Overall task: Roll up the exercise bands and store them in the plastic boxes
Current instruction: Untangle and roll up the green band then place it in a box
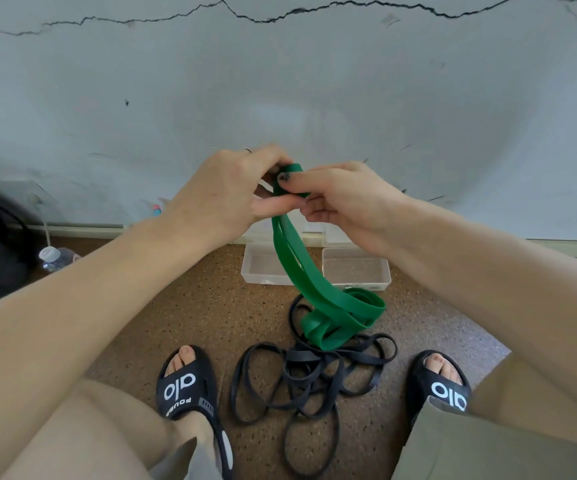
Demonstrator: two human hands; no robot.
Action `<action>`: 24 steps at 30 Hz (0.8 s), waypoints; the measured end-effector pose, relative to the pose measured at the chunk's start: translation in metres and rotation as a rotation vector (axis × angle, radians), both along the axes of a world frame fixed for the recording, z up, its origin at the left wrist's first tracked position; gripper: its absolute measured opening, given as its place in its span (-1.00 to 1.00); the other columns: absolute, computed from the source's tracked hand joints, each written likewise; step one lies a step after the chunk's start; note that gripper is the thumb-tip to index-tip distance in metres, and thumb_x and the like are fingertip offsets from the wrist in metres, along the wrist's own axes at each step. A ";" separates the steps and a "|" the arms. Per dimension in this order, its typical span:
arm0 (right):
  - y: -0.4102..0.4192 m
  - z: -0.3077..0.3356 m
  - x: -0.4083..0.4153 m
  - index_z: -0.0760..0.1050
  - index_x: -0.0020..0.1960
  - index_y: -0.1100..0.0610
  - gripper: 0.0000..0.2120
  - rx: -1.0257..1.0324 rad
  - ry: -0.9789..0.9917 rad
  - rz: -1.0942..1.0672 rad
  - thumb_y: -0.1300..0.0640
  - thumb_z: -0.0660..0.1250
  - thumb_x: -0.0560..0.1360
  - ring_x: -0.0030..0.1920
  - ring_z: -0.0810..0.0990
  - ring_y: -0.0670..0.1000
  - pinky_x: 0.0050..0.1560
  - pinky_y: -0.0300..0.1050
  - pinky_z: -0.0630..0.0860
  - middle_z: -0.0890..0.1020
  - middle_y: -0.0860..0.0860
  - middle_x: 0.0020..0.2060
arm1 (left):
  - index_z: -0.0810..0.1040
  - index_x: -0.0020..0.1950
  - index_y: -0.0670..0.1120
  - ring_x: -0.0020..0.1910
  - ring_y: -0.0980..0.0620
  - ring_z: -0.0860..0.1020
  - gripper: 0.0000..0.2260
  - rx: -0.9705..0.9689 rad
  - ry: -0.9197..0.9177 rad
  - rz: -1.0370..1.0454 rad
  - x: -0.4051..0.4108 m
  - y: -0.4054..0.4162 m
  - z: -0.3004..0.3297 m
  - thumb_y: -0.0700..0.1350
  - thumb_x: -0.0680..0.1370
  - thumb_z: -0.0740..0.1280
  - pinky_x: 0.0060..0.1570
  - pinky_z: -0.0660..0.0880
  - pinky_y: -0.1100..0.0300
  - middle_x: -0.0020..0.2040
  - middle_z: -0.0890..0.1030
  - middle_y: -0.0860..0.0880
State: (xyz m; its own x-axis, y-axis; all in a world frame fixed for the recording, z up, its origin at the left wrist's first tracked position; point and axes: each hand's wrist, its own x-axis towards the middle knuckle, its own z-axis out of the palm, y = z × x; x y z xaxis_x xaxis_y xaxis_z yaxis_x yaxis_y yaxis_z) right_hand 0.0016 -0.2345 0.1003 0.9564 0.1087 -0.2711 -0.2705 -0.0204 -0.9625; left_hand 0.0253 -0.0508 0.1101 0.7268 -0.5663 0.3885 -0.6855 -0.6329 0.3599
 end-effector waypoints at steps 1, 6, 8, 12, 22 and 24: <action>0.000 0.000 0.000 0.65 0.12 0.37 -0.66 0.031 0.008 0.007 0.12 0.50 0.50 -0.23 0.54 -0.03 -0.11 -0.18 0.53 0.60 0.07 -0.24 | 0.60 0.19 -0.12 -0.02 0.08 0.65 -0.64 -0.015 0.029 0.011 -0.001 0.000 0.000 0.04 0.50 0.51 0.03 0.57 0.25 0.02 0.69 0.00; 0.000 -0.001 0.000 0.59 0.26 0.37 -0.62 0.156 0.042 0.049 0.13 0.43 0.56 -0.20 0.55 -0.02 -0.04 -0.14 0.52 0.59 0.15 -0.09 | 0.59 0.16 -0.06 -0.01 0.26 0.65 -0.70 -0.091 0.209 0.040 -0.004 -0.001 0.002 -0.01 0.49 0.52 0.08 0.57 0.33 -0.01 0.65 0.17; -0.001 0.000 0.002 0.57 0.28 0.37 -0.61 0.185 0.043 0.063 0.12 0.42 0.57 -0.16 0.55 -0.01 0.00 -0.13 0.52 0.59 0.16 -0.06 | 0.60 0.17 -0.06 0.01 0.28 0.65 -0.70 -0.158 0.257 0.052 -0.005 -0.001 0.004 -0.05 0.49 0.53 0.10 0.57 0.33 0.02 0.67 0.16; -0.003 -0.001 0.002 0.62 0.14 0.26 -0.76 0.213 0.069 0.096 0.13 0.44 0.55 -0.16 0.59 0.00 0.07 -0.11 0.55 0.66 0.07 -0.21 | 0.61 0.17 -0.07 -0.01 0.21 0.66 -0.75 -0.078 0.194 0.035 -0.003 0.001 0.006 -0.05 0.53 0.49 0.07 0.58 0.23 -0.01 0.69 0.09; 0.000 -0.004 0.001 0.60 0.16 0.20 -0.81 0.267 0.144 0.110 0.16 0.41 0.57 -0.12 0.64 -0.02 0.11 -0.15 0.60 0.66 0.09 -0.10 | 0.62 0.17 -0.09 -0.03 0.10 0.67 -0.71 0.025 0.172 0.020 0.001 0.007 0.004 0.01 0.52 0.48 0.06 0.58 0.10 -0.02 0.70 0.03; 0.000 -0.004 0.001 0.61 0.15 0.19 -0.82 0.268 0.138 0.106 0.17 0.41 0.57 -0.11 0.66 -0.02 0.10 -0.15 0.60 0.66 0.09 -0.08 | 0.62 0.18 -0.08 -0.03 0.11 0.67 -0.70 0.047 0.167 0.014 0.002 0.007 0.005 0.03 0.53 0.48 0.05 0.57 0.14 -0.02 0.70 0.03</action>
State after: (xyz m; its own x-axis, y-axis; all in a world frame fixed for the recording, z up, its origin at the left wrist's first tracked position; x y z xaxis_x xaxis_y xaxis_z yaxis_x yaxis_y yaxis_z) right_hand 0.0025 -0.2345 0.0959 0.8920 0.2911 -0.3458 -0.4090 0.1940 -0.8917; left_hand 0.0272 -0.0437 0.1147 0.7869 -0.5706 0.2349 -0.6097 -0.6605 0.4382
